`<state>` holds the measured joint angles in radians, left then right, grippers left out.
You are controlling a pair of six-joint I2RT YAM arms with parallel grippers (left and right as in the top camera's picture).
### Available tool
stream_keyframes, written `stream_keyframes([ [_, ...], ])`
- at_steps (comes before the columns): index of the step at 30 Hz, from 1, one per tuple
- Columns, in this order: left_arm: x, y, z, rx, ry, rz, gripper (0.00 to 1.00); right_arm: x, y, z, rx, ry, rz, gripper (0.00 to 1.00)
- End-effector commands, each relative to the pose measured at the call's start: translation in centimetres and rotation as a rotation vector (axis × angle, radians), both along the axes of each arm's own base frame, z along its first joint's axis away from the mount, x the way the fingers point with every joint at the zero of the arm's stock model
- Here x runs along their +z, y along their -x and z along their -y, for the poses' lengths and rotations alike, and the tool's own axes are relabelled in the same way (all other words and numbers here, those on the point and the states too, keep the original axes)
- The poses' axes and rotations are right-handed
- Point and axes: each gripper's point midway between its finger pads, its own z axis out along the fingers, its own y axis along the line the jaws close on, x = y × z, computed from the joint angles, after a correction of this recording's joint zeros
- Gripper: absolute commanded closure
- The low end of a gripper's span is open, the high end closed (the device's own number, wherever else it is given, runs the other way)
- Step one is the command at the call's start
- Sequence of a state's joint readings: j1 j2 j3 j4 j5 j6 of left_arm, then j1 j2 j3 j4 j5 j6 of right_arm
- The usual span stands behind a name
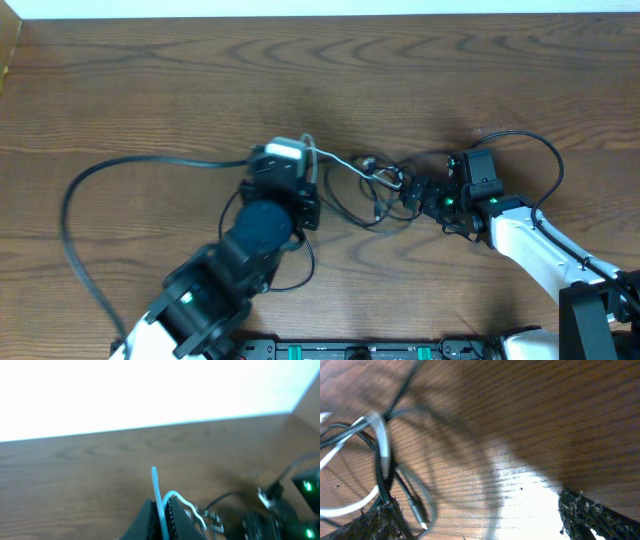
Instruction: Untangle cables
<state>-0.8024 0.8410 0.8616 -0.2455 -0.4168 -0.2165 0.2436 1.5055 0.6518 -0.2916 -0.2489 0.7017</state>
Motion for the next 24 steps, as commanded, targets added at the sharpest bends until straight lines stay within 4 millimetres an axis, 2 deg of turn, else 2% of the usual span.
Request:
stream_keyframes([
  [1, 2.7, 0.3, -3.1, 0.127, 0.041, 0.079, 0.92, -4.2, 3.5, 3.2, -0.073, 0.136, -0.154, 0.01],
  [7, 4.9, 1.2, -7.7, 0.333, 0.164, 0.143, 0.92, -4.5, 4.2, 4.3, -0.127, 0.181, -0.190, 0.01],
  [10, 5.2, 1.6, -8.3, 0.362, 0.246, 0.143, 0.92, -4.6, 4.3, 4.4, -0.133, 0.190, -0.195, 0.01],
  [13, 5.1, 1.5, -8.1, 0.362, 0.295, 0.129, 0.92, -4.5, 4.3, 4.1, -0.123, 0.174, -0.193, 0.01],
  [19, 2.8, 0.8, -5.8, 0.287, 0.234, 0.049, 0.92, -2.6, 3.8, -0.1, 0.118, -0.021, -0.108, 0.01],
  [24, 0.2, -0.1, -4.4, 0.270, 0.150, -0.024, 0.92, 0.8, 3.8, -0.1, 0.178, -0.024, -0.007, 0.01],
])
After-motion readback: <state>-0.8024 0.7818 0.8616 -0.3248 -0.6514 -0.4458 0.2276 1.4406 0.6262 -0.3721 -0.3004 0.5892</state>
